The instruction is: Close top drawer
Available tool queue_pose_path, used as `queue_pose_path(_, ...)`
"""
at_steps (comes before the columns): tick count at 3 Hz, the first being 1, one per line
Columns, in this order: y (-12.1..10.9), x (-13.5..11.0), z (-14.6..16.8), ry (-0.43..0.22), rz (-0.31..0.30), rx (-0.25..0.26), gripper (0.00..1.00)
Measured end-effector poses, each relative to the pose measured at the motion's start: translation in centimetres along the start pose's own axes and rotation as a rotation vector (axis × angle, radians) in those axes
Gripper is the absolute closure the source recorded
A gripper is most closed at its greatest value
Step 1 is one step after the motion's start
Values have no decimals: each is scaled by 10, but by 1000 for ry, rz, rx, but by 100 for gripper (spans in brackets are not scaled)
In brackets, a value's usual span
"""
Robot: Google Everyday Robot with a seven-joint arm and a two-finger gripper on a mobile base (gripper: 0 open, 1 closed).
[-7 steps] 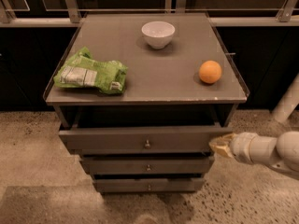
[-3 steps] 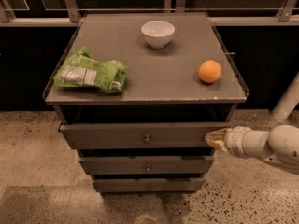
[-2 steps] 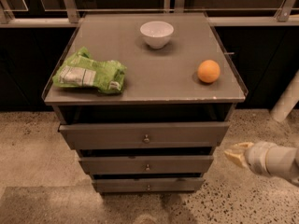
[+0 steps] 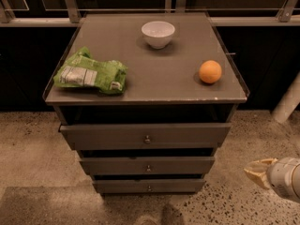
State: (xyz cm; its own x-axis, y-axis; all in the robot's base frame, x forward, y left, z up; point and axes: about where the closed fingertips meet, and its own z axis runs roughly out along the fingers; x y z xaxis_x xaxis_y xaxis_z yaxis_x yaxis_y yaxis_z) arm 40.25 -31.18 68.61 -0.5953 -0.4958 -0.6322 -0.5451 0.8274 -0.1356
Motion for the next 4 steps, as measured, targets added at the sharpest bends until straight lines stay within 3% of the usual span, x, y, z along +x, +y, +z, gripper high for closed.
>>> queue_pose_path(3, 0, 0, 0, -1, -2, 1, 11)
queue_pose_path(4, 0, 0, 0, -1, -2, 1, 0)
